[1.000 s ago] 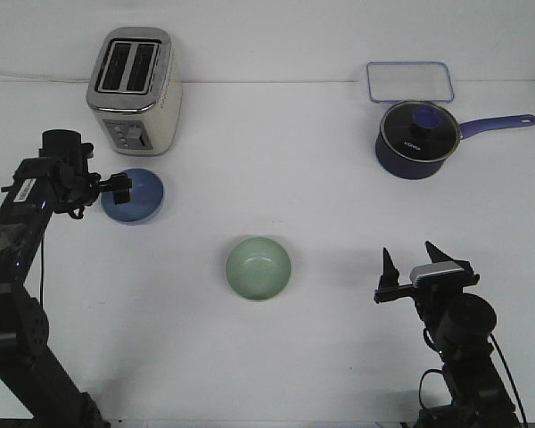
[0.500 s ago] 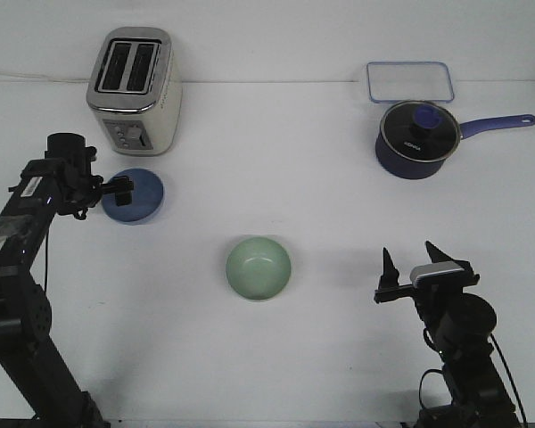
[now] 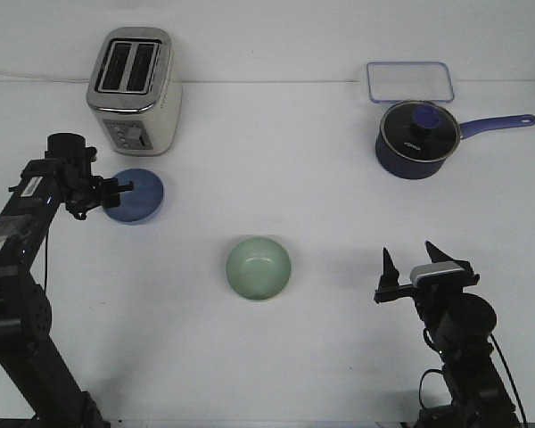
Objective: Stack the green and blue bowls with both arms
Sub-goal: 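Close the left gripper on the blue bowl's rim and lift it, then carry the blue bowl with the left gripper over the green bowl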
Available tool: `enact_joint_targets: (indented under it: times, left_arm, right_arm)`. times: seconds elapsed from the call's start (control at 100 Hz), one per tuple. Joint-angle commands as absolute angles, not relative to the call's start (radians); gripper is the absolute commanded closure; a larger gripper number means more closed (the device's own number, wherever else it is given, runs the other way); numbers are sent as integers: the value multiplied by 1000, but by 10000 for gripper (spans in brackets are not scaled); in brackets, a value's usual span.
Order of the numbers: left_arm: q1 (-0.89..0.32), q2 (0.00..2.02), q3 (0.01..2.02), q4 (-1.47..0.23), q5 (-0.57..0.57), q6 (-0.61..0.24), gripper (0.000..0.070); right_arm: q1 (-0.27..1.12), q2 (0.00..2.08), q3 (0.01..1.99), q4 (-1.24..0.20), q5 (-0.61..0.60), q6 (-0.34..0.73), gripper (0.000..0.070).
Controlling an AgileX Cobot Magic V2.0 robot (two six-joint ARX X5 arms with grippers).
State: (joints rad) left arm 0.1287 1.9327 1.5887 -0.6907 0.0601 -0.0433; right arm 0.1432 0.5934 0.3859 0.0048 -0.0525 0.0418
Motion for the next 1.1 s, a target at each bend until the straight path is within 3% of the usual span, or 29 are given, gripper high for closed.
enact_joint_targets:
  times: [0.0, 0.31, 0.59, 0.87, 1.09]
  left_arm:
    - [130, 1956, 1612, -698, 86, -37, 700]
    - [136, 1955, 1612, -710, 125, -42, 696]
    - [151, 1880, 1612, -744, 337, -62, 695]
    - [122, 1689, 1612, -809, 342, -68, 695]
    - [2, 1635, 1612, -852, 342, -68, 695]
  right_arm:
    - [145, 596, 386, 15, -52, 52, 134]
    - [145, 596, 386, 15, -52, 52, 134]
    - [145, 596, 386, 15, -52, 52, 134]
    - [145, 596, 386, 15, -52, 52, 134]
    - [145, 596, 386, 15, -52, 52, 134]
